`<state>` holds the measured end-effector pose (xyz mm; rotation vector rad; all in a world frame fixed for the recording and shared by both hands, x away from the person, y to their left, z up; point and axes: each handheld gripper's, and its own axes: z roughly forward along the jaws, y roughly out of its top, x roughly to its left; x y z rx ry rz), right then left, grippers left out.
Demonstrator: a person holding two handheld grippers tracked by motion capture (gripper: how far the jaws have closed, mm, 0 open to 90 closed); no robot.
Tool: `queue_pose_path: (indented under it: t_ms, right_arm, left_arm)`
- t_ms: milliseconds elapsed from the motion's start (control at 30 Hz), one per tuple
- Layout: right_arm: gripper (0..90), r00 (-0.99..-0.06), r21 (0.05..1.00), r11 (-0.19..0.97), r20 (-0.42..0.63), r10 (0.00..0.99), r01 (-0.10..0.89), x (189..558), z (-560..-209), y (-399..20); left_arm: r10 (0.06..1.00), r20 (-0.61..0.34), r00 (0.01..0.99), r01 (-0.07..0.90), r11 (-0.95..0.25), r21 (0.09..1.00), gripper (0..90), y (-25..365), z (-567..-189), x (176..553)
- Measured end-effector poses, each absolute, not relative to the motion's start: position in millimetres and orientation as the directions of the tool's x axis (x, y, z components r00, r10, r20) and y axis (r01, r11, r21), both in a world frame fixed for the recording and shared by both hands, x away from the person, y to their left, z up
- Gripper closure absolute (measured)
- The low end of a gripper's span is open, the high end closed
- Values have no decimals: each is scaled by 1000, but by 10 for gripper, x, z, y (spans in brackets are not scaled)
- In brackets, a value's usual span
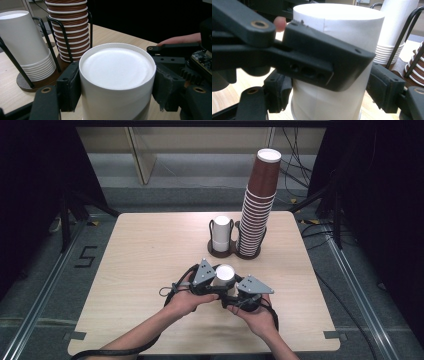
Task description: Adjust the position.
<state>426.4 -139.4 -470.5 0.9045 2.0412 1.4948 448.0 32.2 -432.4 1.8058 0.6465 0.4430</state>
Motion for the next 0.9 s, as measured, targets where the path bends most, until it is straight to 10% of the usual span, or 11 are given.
queue_pose_path:
  t_ms: [367,900]
  right_arm:
    - [290,-645,945,144,84,759,293,4321,-4724,-1494]
    - [290,-509,893,-101,340,791,439,4463,-4742,-1773]
  left_arm:
    - [641,45,766,135,-228,964,74,362,-4234,4431]
    - [648,113,753,86,-267,960,0,522,-4344,4301]
